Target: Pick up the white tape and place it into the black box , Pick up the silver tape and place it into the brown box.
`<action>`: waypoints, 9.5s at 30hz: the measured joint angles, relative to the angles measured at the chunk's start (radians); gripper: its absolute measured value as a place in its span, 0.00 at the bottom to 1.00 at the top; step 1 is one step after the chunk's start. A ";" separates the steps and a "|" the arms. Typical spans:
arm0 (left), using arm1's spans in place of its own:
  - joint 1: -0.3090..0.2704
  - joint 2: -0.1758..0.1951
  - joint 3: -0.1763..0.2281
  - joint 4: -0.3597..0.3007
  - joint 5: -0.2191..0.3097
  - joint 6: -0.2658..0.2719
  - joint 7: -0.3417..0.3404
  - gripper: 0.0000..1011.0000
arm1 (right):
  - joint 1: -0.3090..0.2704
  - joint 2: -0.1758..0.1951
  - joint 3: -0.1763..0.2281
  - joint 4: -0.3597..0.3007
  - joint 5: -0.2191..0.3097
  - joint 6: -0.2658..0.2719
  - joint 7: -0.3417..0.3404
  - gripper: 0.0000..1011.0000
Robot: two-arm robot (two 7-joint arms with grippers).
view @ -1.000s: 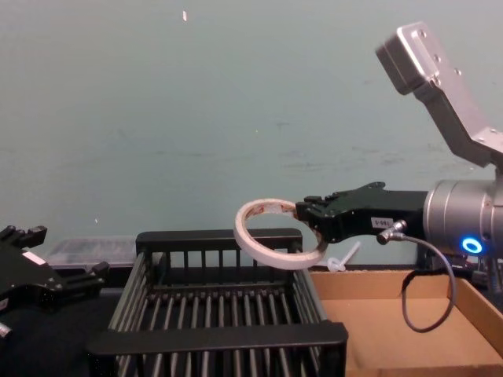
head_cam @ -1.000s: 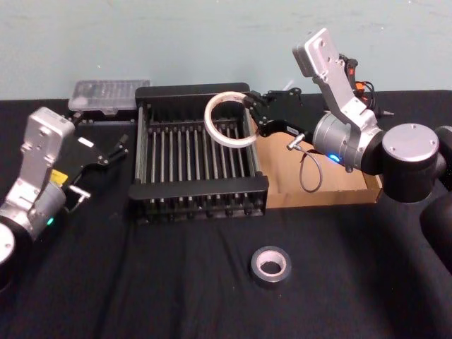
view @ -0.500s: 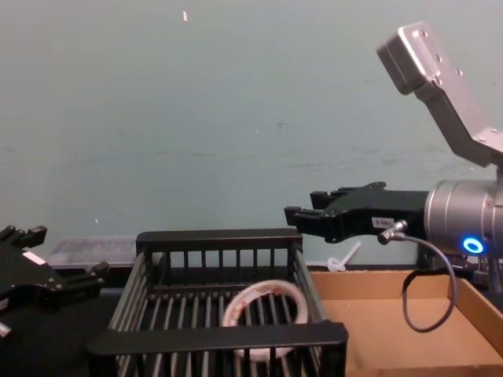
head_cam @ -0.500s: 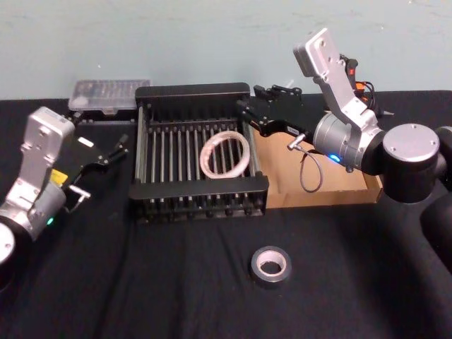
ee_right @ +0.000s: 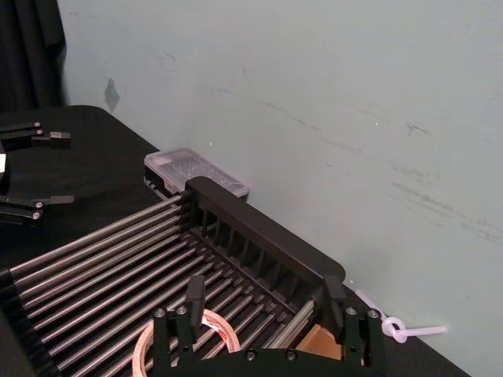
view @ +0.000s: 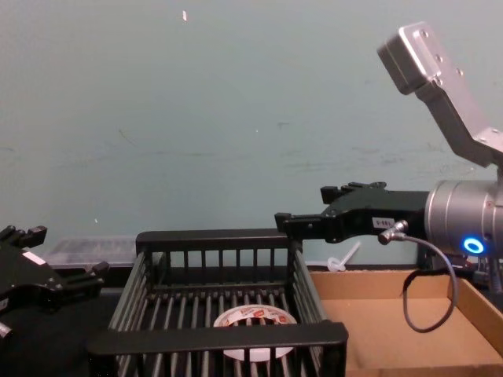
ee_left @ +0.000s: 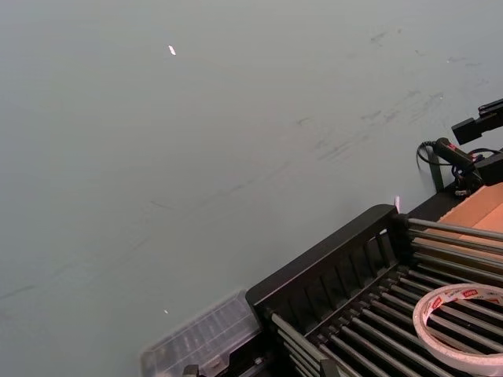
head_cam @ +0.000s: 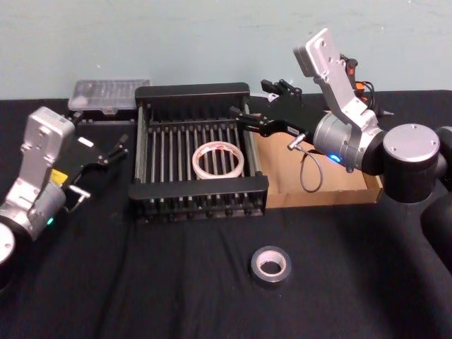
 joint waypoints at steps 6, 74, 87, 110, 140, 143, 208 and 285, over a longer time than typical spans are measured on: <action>0.000 0.000 0.000 0.000 0.000 0.000 0.000 0.99 | 0.000 0.000 0.000 0.000 0.000 0.000 0.000 0.99; 0.000 0.000 0.000 0.000 0.000 0.000 0.000 0.99 | -0.320 0.399 -0.061 -0.418 0.158 0.233 0.136 0.99; 0.000 0.000 0.000 0.000 0.000 0.000 0.000 0.99 | -0.294 0.388 -0.092 -0.375 0.152 0.255 0.139 0.99; 0.000 0.000 0.000 0.000 0.000 0.000 0.000 0.99 | -0.271 0.365 -0.121 -0.335 0.130 0.264 0.144 0.99; 0.000 0.000 0.000 0.000 0.000 0.000 0.000 0.99 | -0.272 0.366 -0.120 -0.336 0.130 0.262 0.145 0.61; 0.000 0.000 0.000 0.000 0.000 0.000 0.000 0.99 | -0.272 0.365 -0.120 -0.336 0.130 0.262 0.145 0.53; 0.000 0.000 0.000 0.000 0.000 0.000 0.000 0.99 | -0.134 0.236 0.050 -0.173 0.131 0.250 -0.032 0.16; 0.000 0.000 0.000 0.000 0.000 0.000 0.000 0.99 | -0.303 0.205 0.161 -0.245 -0.071 -0.015 -0.324 0.99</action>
